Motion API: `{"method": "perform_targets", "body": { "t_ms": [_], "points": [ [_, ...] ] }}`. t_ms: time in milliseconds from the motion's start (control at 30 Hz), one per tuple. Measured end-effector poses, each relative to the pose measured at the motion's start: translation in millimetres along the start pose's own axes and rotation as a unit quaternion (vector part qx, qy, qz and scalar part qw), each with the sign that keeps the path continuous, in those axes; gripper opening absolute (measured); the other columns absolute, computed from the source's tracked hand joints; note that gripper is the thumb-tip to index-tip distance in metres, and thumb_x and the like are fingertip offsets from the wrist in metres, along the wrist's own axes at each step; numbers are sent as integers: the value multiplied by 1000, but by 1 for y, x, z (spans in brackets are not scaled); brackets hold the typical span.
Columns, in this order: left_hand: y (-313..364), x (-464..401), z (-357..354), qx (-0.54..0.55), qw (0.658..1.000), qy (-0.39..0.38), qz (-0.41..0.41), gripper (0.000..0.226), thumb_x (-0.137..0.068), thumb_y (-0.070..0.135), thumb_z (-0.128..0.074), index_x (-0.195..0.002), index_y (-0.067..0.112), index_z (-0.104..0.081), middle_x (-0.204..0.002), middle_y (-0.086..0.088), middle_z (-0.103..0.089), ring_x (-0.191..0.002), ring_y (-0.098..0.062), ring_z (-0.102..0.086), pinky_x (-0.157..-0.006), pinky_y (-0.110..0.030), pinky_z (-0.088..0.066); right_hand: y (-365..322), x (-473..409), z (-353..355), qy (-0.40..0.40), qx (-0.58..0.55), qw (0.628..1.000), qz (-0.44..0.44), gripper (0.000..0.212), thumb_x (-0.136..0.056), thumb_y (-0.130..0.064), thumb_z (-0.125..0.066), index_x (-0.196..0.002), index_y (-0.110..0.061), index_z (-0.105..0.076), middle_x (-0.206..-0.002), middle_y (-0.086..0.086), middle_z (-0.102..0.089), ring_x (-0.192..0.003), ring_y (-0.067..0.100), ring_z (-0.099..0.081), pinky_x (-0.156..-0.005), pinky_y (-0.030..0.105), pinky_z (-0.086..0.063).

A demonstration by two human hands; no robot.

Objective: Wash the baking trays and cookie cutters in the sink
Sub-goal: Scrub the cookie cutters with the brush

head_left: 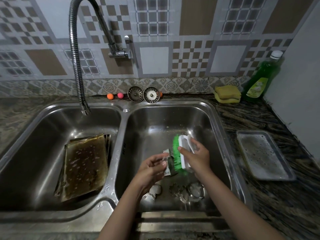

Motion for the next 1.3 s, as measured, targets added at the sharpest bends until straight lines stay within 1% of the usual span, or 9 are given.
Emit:
{"method": "perform_targets", "body": {
  "t_ms": [100,267,467,600,733,933,1100,1200,1300],
  "points": [
    [33,21,37,9,999,14,-46,39,-70,5,-67,-108,14,-68,-94,-6,-64,-76,-14,-59,-64,-24,-51,4,0,6,23,-5,1000,-8,67,-68,-18,-85,-129,-23,-58,-117,-3,-56,-85,6,-56,-47,6,-43],
    [86,64,151,-38,992,77,-88,37,-69,-1,-67,-102,15,-70,-92,-3,-72,-78,-14,-69,-62,-23,-55,20,13,14,-16,35,999,-9,66,-69,-16,-84,-129,-22,-58,-115,-7,-57,-99,15,-60,-73,25,-50],
    [41,67,238,-324,941,35,88,29,-76,-19,-62,-92,4,-66,-83,-7,-67,-75,-17,-63,-64,-27,-53,34,24,14,-30,54,998,-17,64,-68,-14,-84,-127,-22,-60,-120,-1,-60,-106,19,-60,-82,28,-46],
    [11,51,250,-410,900,-11,146,35,-75,-18,-60,-90,12,-69,-83,-2,-67,-77,-14,-61,-72,-30,-50,37,27,8,-42,74,996,-13,64,-68,-17,-85,-126,-25,-60,-119,-4,-58,-106,18,-58,-81,29,-47],
    [3,42,259,-411,896,-21,166,37,-75,-19,-59,-91,13,-69,-86,-4,-69,-73,-10,-65,-66,-22,-52,38,31,8,-42,92,995,-5,66,-66,-18,-86,-127,-25,-60,-123,-2,-59,-109,20,-58,-90,38,-50],
    [9,37,268,-440,888,8,130,37,-74,-18,-61,-94,12,-69,-101,-1,-68,-99,-16,-63,-87,-27,-53,42,31,12,-28,102,994,-10,64,-66,-17,-85,-125,-28,-61,-120,-4,-60,-110,19,-60,-95,43,-51],
    [48,47,248,-314,945,91,14,27,-81,-13,-62,-85,13,-70,-79,1,-72,-88,-18,-66,-73,-18,-52,43,26,19,-14,91,996,-23,62,-65,-23,-86,-117,-45,-61,-119,-4,-59,-98,17,-62,-58,22,-49],
    [79,58,210,-199,973,96,-64,29,-82,-9,-63,-88,18,-71,-90,-5,-74,-89,-17,-70,-73,-20,-55,42,22,28,-5,81,996,-33,63,-66,-23,-86,-120,-41,-60,-123,-3,-58,-100,20,-63,-51,20,-49],
    [87,55,147,-200,974,23,-99,24,-82,-5,-64,-96,15,-69,-97,-10,-72,-88,-16,-70,-74,-22,-55,40,20,35,1,82,996,-34,68,-66,-23,-86,-128,-30,-58,-128,0,-59,-105,21,-62,-72,33,-57]
  ]
}}
Point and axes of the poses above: each hand's wrist, its own x-axis away from the middle knuckle, its own z-axis out of the back of the hand, y = z × x, the point moved 7 cm from there along -x, towards the middle knuckle
